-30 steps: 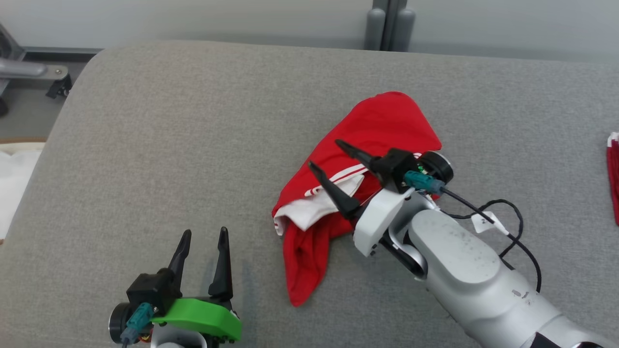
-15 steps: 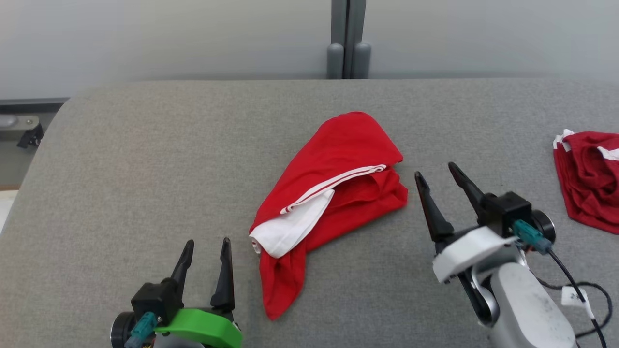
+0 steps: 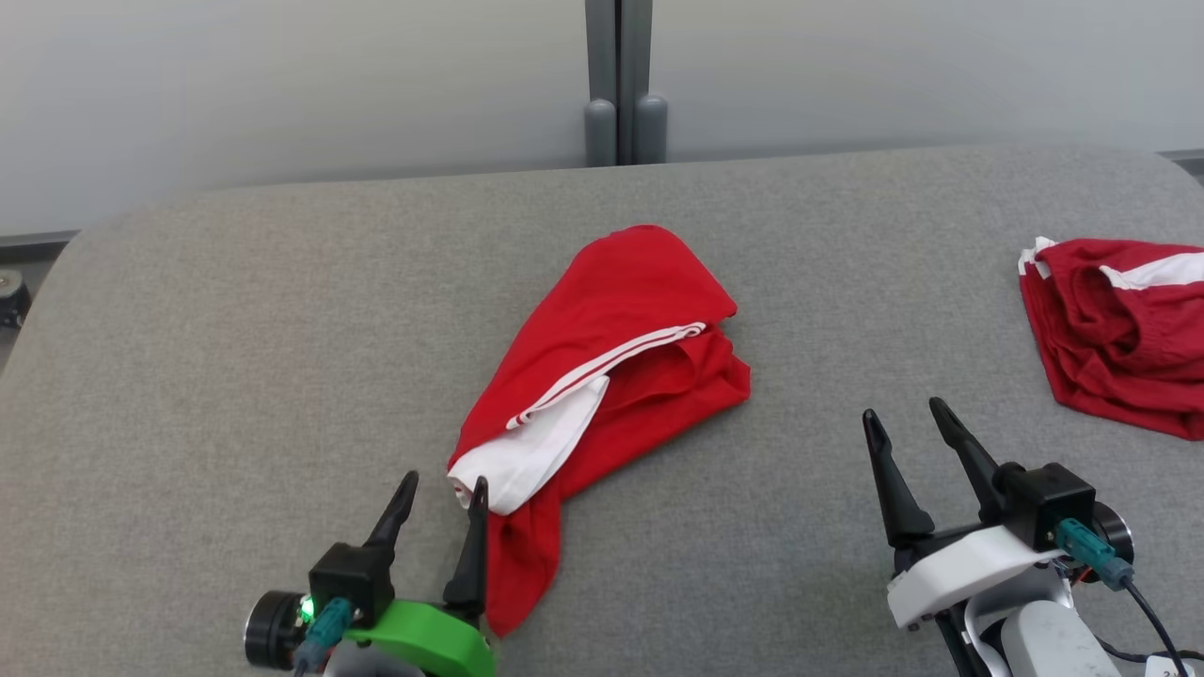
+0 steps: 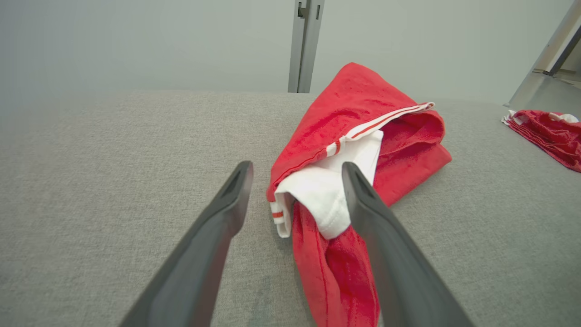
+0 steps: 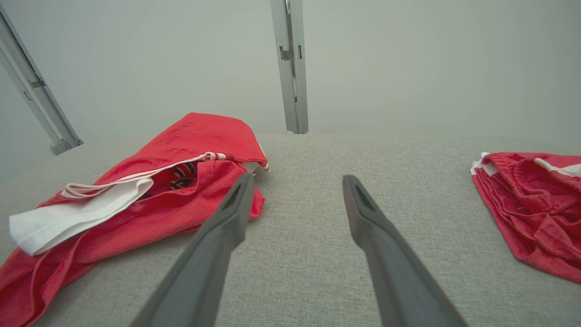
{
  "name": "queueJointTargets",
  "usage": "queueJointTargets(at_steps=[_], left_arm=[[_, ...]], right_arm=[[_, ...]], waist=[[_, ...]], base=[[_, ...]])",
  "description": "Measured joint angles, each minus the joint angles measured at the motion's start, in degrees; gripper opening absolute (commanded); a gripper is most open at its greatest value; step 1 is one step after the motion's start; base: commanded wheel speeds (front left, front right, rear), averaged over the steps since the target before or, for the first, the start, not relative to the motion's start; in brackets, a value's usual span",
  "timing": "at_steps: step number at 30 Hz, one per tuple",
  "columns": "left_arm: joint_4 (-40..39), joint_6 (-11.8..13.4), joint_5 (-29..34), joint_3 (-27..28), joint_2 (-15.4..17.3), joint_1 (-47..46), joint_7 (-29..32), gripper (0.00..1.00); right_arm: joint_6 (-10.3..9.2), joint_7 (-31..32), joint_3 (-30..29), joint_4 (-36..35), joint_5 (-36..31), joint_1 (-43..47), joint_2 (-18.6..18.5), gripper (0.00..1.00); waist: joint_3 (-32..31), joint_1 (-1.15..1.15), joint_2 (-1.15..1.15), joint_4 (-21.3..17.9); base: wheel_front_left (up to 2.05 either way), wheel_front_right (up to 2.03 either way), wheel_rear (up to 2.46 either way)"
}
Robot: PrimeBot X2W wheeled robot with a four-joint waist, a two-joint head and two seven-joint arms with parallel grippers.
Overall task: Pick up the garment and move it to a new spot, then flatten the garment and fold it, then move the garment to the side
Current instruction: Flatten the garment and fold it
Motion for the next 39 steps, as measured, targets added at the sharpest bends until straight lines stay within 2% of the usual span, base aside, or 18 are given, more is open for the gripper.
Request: queueJointTargets(at_steps=[9,17,18,19,20,21,26,33,39], left_arm=[[12.2,-1.2,5.4,-5.1,2.0,-12.9,1.5,1.00],[22.2,-1.0,7.3,-6.2,3.5,-19.7,3.0,1.00],[23.0,-1.0,7.3,-6.2,3.5,-20.2,3.0,0.82],[23.6,-1.0,7.1,-6.0,3.4,-20.7,2.9,0.44],[23.9,-1.0,6.7,-5.8,3.3,-21.2,2.7,0.25],[24.1,-1.0,6.2,-5.7,3.2,-21.7,2.4,0.00],[24.4,-1.7,2.8,-5.6,1.7,-24.3,1.6,0.00],[23.2,-2.2,-8.0,-1.5,0.2,-28.5,1.9,0.00],[25.7,-1.0,-13.5,4.6,3.0,-30.5,3.0,0.00]], right_arm=[[0.00,0.0,2.2,-0.6,0.1,-2.2,0.0,1.00],[0.00,0.0,2.4,-0.5,0.0,-3.7,0.0,1.00],[0.00,0.0,2.2,-0.5,0.0,-3.7,0.0,1.00],[0.00,0.0,2.0,-0.5,0.0,-3.8,0.0,1.00],[0.00,0.0,1.8,-0.5,0.0,-3.8,0.0,1.00],[0.00,0.0,1.7,-0.5,0.0,-3.8,0.0,1.00],[0.00,0.0,1.3,-0.5,0.0,-3.9,0.0,1.00],[0.00,0.0,1.9,-0.3,0.6,-3.6,0.0,1.00],[0.00,0.0,2.7,-0.3,1.3,-3.6,0.0,1.00]], waist=[[2.4,0.00,0.00,-2.6],[4.6,0.00,0.00,-6.1],[4.9,0.00,0.00,-6.5],[5.1,0.00,0.00,-6.9],[5.3,0.00,0.00,-7.3],[5.5,0.00,0.00,-7.5],[6.0,0.00,0.00,-8.3],[5.5,0.00,0.00,-8.0],[6.3,0.00,0.00,-8.1]], base=[[0.00,0.00,0.00],[0.00,0.00,0.00],[0.00,0.00,0.00],[0.00,0.00,0.00],[0.00,0.00,0.00],[0.00,0.00,0.00],[0.00,0.00,0.00],[0.00,0.00,0.00],[0.00,0.00,0.00]])
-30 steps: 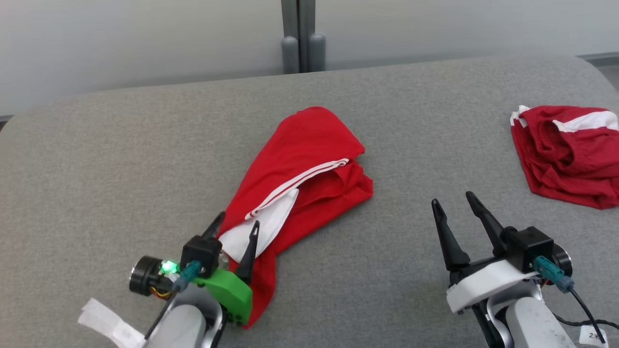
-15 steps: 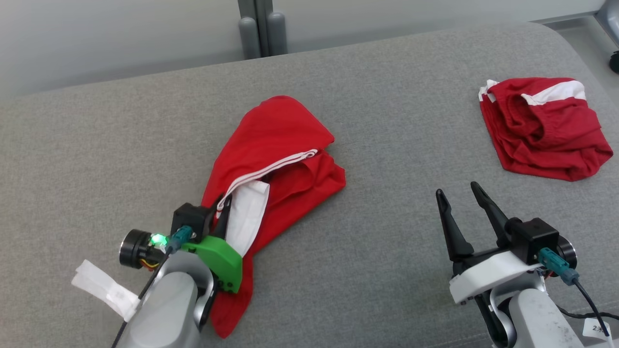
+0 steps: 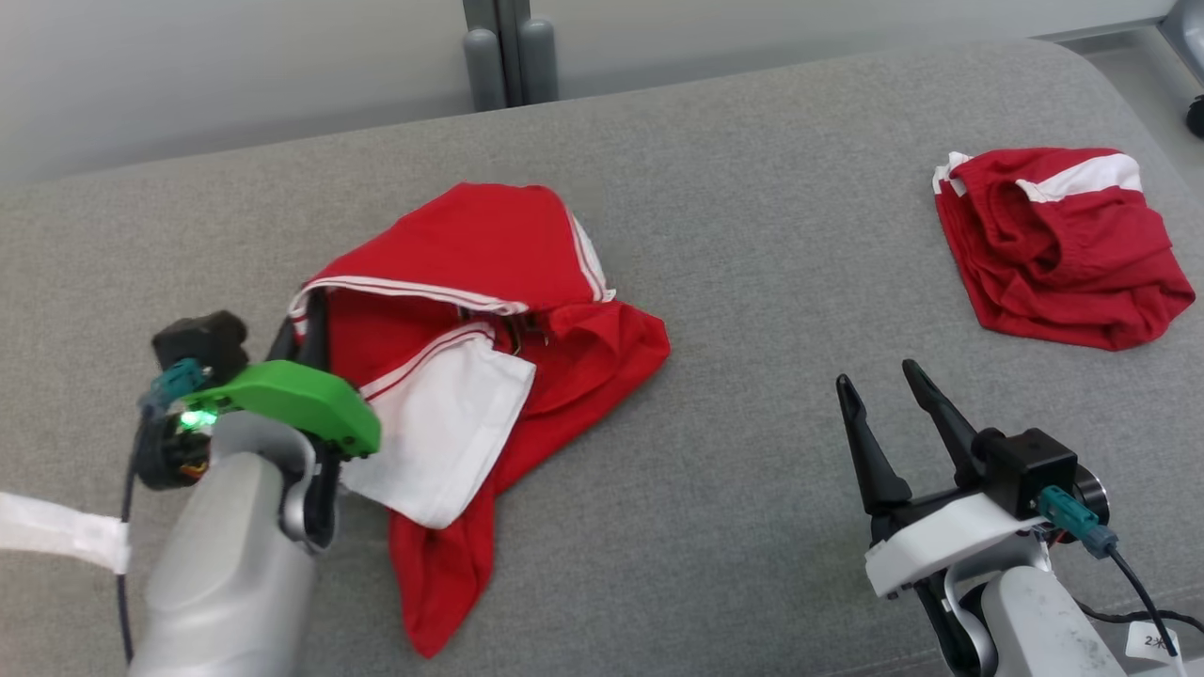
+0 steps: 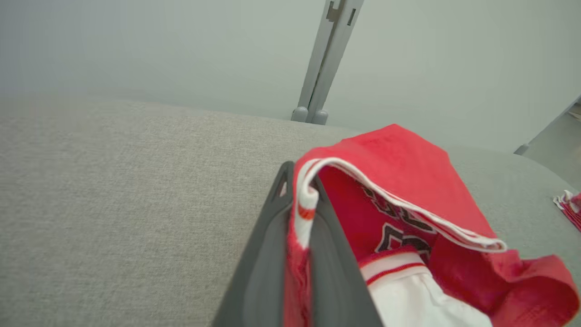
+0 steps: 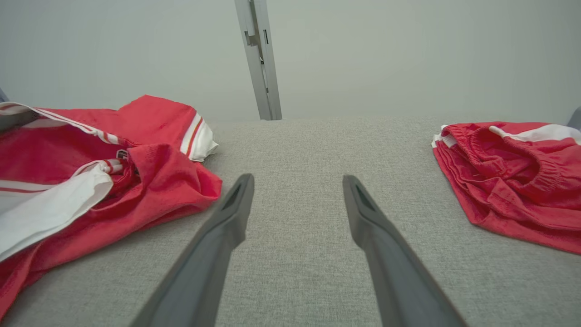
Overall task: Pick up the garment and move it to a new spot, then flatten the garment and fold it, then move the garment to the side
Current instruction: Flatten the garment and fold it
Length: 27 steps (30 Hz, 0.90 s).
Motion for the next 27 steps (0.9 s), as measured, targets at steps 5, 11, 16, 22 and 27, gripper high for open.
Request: queueJointTargets(at_steps=[5,11,16,22,27], left_arm=[[3.2,1.2,-2.8,4.5,4.4,-0.2,-0.2,0.00],[5.4,1.8,-3.4,6.8,9.1,-0.2,-1.1,0.00],[5.3,2.0,-3.0,7.3,11.0,-0.2,-2.1,0.00],[2.6,2.4,-1.2,6.9,11.8,0.3,-2.6,1.00],[-1.7,1.7,0.5,6.2,11.8,3.2,-2.9,1.00]], right_arm=[[0.00,0.0,-0.1,0.0,0.2,-0.2,0.0,1.00],[0.00,0.0,-0.9,0.1,0.0,-0.6,0.0,1.00],[0.00,0.0,-1.2,0.3,-0.2,-0.8,0.0,1.00],[0.00,0.0,-1.4,0.6,-0.4,-0.9,0.0,1.00],[0.00,0.0,-1.5,1.1,-0.5,-0.9,0.0,1.00]], waist=[[1.3,0.00,0.00,-0.3],[2.7,0.00,0.00,-0.5],[3.2,0.00,0.00,0.0],[3.0,0.00,0.00,0.9],[2.1,0.00,0.00,1.5]], base=[[0.00,0.00,0.00],[0.00,0.00,0.00],[0.00,0.00,0.00],[0.00,0.00,0.00],[0.00,0.00,0.00]])
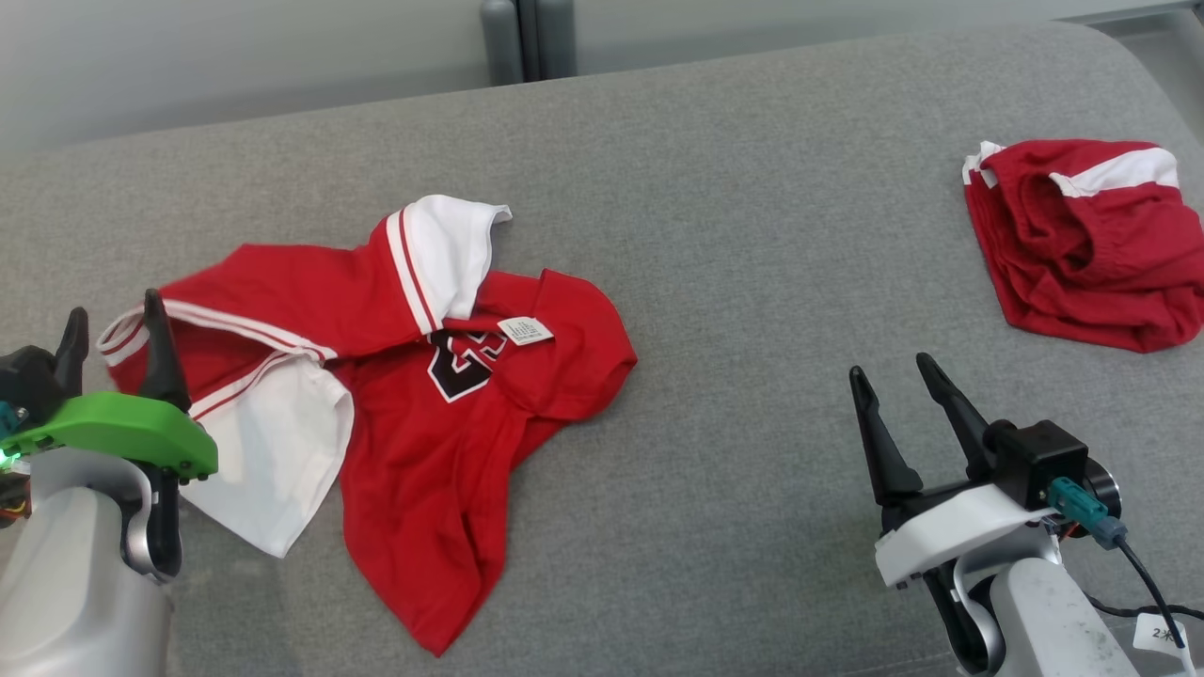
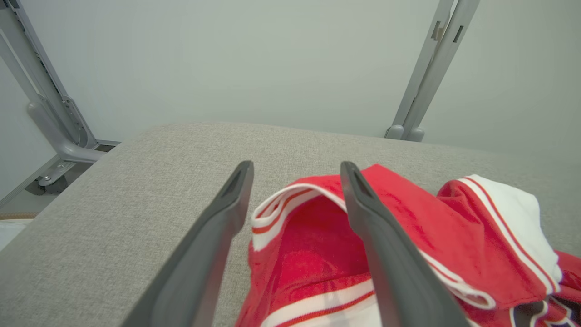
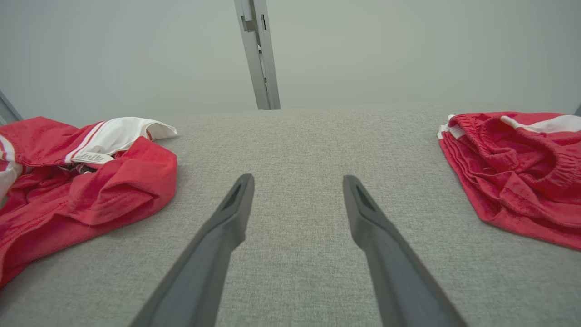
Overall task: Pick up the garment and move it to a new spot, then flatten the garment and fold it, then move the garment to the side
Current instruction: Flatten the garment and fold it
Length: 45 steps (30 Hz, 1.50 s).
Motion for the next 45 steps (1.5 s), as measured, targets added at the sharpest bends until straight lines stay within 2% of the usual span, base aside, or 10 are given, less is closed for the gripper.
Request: queueJointTargets(at_steps=[4,9,19,30,40,41,42,43,44,45], left_arm=[[-6.4,-0.5,1.2,0.4,-1.0,3.7,-0.1,1.00],[-13.7,-0.5,3.3,0.0,-4.4,10.0,-0.1,1.00],[-22.3,-0.5,4.3,-1.5,-12.7,20.5,-0.1,1.00],[-25.5,-0.5,6.0,-4.5,-14.6,21.7,-0.1,1.00],[-26.5,-0.2,5.9,-5.7,-14.8,21.7,-0.1,1.00],[-26.5,-0.2,5.7,-6.0,-14.8,21.7,-0.1,1.00],[-26.6,0.0,5.5,-6.2,-14.8,21.7,-0.1,1.00],[-26.7,0.1,5.3,-6.4,-14.8,21.7,-0.1,1.00],[-26.8,0.3,5.1,-6.5,-14.8,21.7,-0.1,1.00],[-26.9,0.4,5.1,-6.6,-14.8,21.7,-0.1,1.00]], right_arm=[[0.00,0.0,-0.3,0.2,-0.3,0.1,0.0,1.00],[0.00,0.0,-0.1,0.8,-1.5,0.0,0.0,1.00],[0.00,1.2,10.9,10.3,-4.1,-8.6,0.0,1.00],[0.00,1.8,20.3,22.8,-2.6,-20.5,0.0,1.00],[0.00,4.5,20.7,32.2,-4.8,-26.4,0.1,1.00],[0.00,4.9,19.9,33.0,-5.0,-26.6,0.1,0.60],[0.00,5.0,19.1,33.6,-5.3,-26.7,0.1,0.39],[0.00,5.0,18.6,33.9,-5.5,-26.8,0.1,0.27],[0.00,5.0,18.0,34.2,-5.5,-26.8,0.0,0.05],[0.00,4.9,17.5,34.5,-5.5,-26.9,0.0,0.00]], waist=[[-0.9,0.00,0.00,0.8],[-1.9,0.00,0.00,2.3],[-2.1,0.00,0.00,6.9],[-0.4,0.00,0.00,13.5],[1.3,0.00,0.00,17.9],[1.5,0.00,0.00,18.1],[1.6,0.00,0.00,18.3],[1.7,0.00,0.00,18.5],[1.8,0.00,0.00,18.5],[1.8,0.00,0.00,18.5]], base=[[0.00,0.00,0.00],[0.00,0.00,0.00],[0.00,0.00,0.00],[0.00,0.00,0.00],[0.00,0.00,0.00],[0.00,0.00,0.00],[0.00,0.00,0.00],[0.00,0.00,0.00],[0.00,0.00,0.00],[0.00,0.00,0.00]])
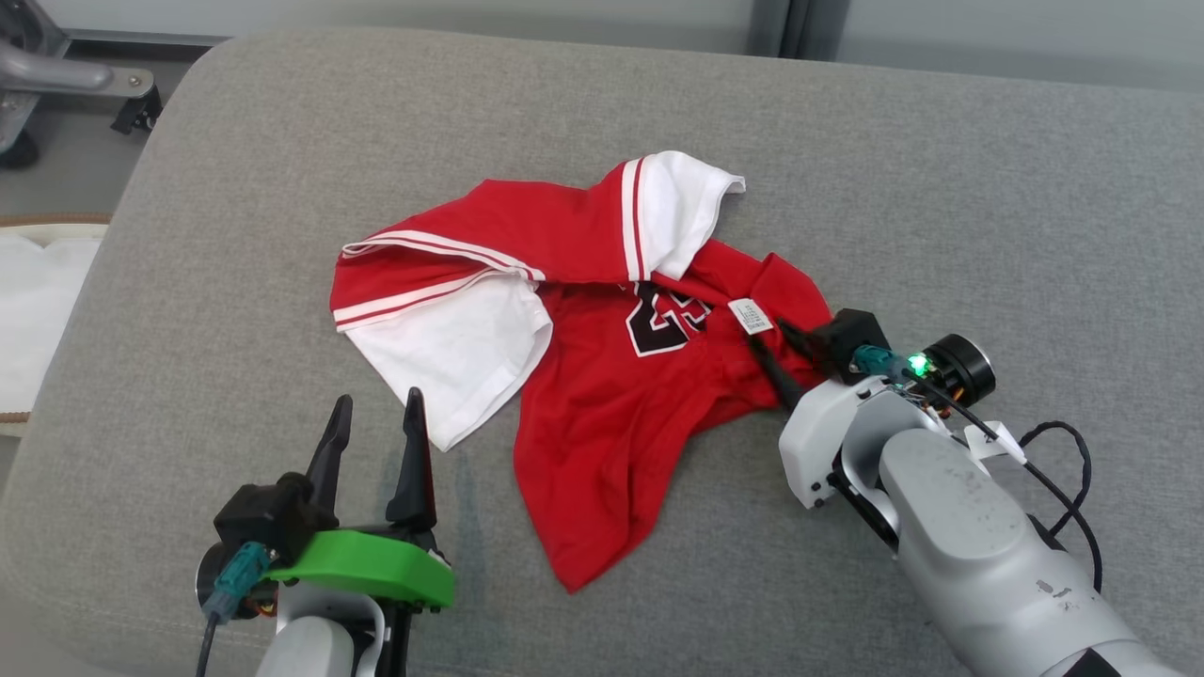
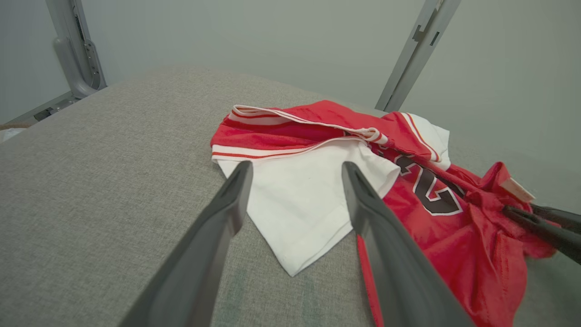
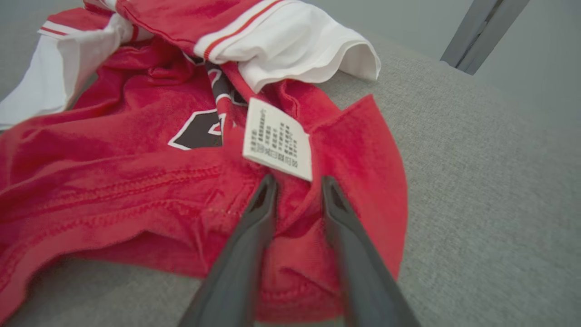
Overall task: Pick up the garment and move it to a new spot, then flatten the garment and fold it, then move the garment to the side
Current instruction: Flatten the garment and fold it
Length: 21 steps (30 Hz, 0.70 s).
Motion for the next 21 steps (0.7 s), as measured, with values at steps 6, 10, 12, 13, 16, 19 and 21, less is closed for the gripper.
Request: queueJointTargets(at_steps=[6,10,12,13,16,19,21], left_arm=[[-0.2,0.4,0.0,0.3,0.0,0.1,0.0,1.00],[-0.5,0.4,0.0,0.5,0.0,0.8,0.0,1.00],[-0.6,0.4,0.1,0.5,0.0,1.2,0.0,1.00],[-0.7,0.4,0.1,0.5,0.0,1.2,0.0,1.00],[-0.9,0.4,0.2,0.5,0.0,1.3,0.0,1.00],[-1.1,0.4,0.6,0.2,0.0,1.3,0.0,1.00],[-1.2,0.4,0.7,-0.2,-0.1,1.3,0.0,1.00]], right_arm=[[0.00,-2.3,-3.9,0.1,-0.7,-1.2,0.0,0.00],[0.00,-3.6,-9.3,-0.4,-4.2,-3.0,0.0,0.00],[0.00,-4.0,-12.8,-1.2,-6.6,-3.8,0.0,0.00],[0.00,-4.1,-14.8,-1.7,-8.1,-4.3,0.0,0.00],[0.01,-4.5,-19.8,-3.3,-11.6,-5.2,-0.4,0.00],[0.01,-4.4,-22.6,-3.8,-14.6,-6.2,-2.3,0.00],[0.01,-3.8,-24.0,-3.4,-15.7,-7.6,-4.2,0.00]], waist=[[-0.2,0.00,0.00,-1.3],[-0.6,0.00,0.00,-2.7],[-0.8,0.00,0.00,-3.4],[-1.0,0.00,0.00,-3.7],[-1.2,0.00,0.00,-4.5],[-1.2,0.00,0.00,-4.9],[-0.8,0.00,0.00,-4.8]], base=[[0.00,0.00,0.00],[0.00,0.00,0.00],[0.00,0.00,0.00],[0.00,0.00,0.00],[0.00,0.00,0.00],[0.00,0.00,0.00],[0.00,0.00,0.00]])
